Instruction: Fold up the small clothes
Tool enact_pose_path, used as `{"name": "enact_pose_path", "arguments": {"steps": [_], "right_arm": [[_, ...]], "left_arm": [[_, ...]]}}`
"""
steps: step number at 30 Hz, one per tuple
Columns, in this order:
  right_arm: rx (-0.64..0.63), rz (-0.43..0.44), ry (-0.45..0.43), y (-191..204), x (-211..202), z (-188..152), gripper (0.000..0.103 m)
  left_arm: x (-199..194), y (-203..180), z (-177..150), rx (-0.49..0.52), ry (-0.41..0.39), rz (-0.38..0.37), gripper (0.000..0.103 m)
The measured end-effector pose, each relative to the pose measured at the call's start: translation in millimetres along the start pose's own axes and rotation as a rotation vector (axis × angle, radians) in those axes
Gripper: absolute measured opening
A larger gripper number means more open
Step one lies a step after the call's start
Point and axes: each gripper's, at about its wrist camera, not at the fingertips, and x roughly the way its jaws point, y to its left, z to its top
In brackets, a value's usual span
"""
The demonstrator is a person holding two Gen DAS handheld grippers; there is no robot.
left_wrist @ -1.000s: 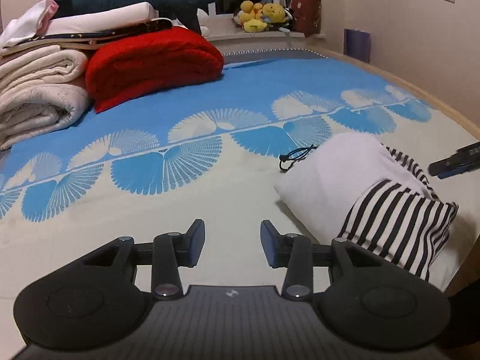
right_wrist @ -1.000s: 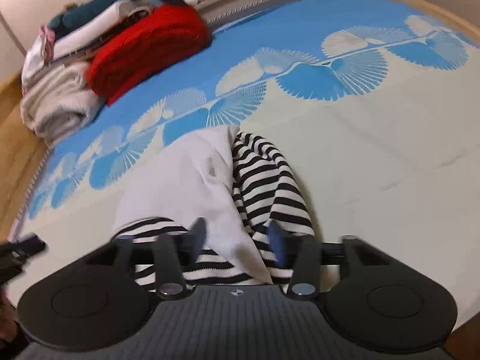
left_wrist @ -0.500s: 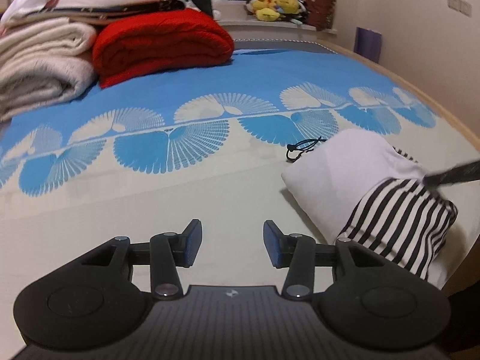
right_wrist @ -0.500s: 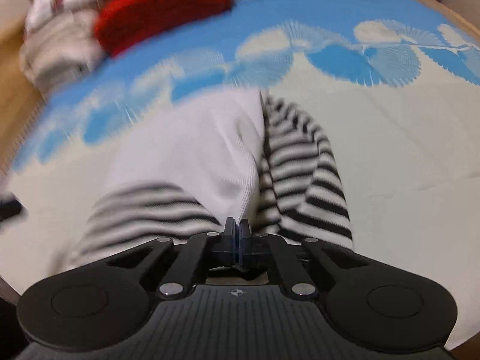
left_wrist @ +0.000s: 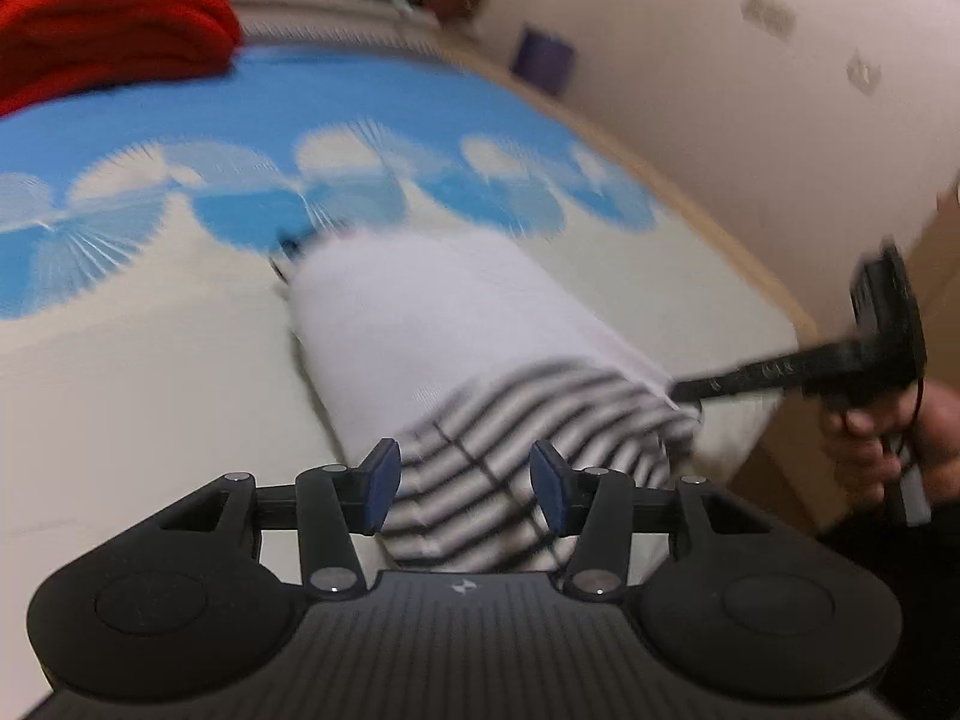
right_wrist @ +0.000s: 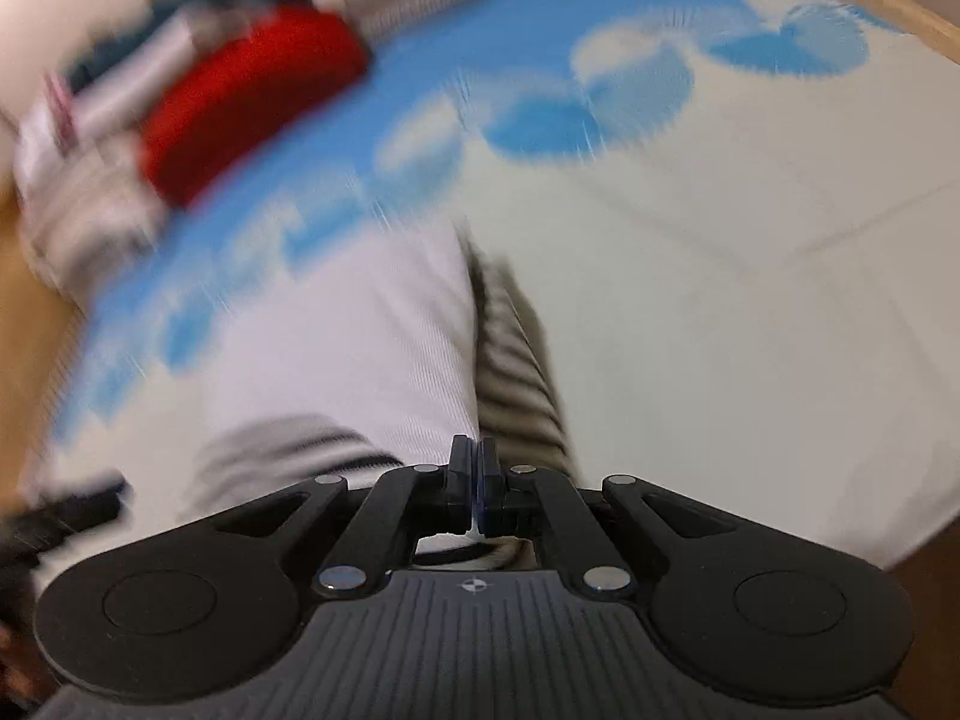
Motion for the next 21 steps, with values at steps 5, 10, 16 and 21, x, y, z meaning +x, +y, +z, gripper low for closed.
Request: {"name": "enact_pose_path", "arguments": {"steps": [5,10,16,21], "right_arm": [[-0.117,-0.107,0.077,18,24,-5,0.000],[-0.138,-0.142,0.056,19,23,-2,0.000],[-0.243,-0.231,-0.145,34,-9,-4,0.024],[-0.353,0.008,-0.262,58,-31,-14,0.038]], "left_arm": [[59,-7,-24,0.125,0.269,0.209,0.055],[59,0,-23,0.080,0.297,0.186,0.055],[33,34,-5,-0.134,0.208,0.113,0.060],[22,54,5,-0.286,0.120,0.111,0.063]]}}
